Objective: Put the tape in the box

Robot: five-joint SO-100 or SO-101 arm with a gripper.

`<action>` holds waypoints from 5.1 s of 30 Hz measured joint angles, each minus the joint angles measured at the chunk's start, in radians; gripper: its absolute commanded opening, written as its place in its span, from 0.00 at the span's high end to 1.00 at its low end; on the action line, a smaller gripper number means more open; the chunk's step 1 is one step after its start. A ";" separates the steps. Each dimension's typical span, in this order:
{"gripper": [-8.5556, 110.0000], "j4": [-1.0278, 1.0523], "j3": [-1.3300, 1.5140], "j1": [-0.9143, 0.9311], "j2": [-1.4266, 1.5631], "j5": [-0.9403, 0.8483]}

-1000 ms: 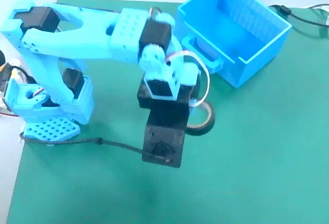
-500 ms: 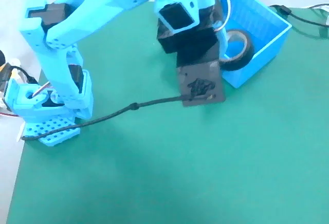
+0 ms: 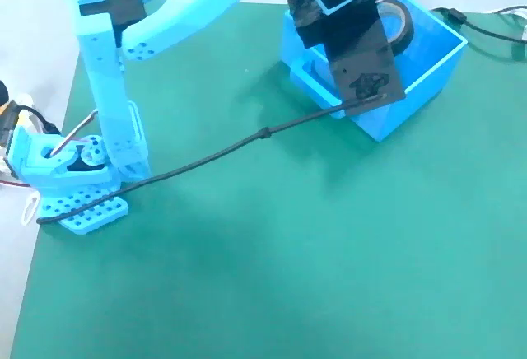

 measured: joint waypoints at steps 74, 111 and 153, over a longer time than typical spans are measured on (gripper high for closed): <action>0.70 -0.348 0.002 -0.146 -0.356 0.015; 0.70 0.074 0.302 0.342 0.607 -0.006; 0.93 -0.512 1.805 0.548 1.388 -0.020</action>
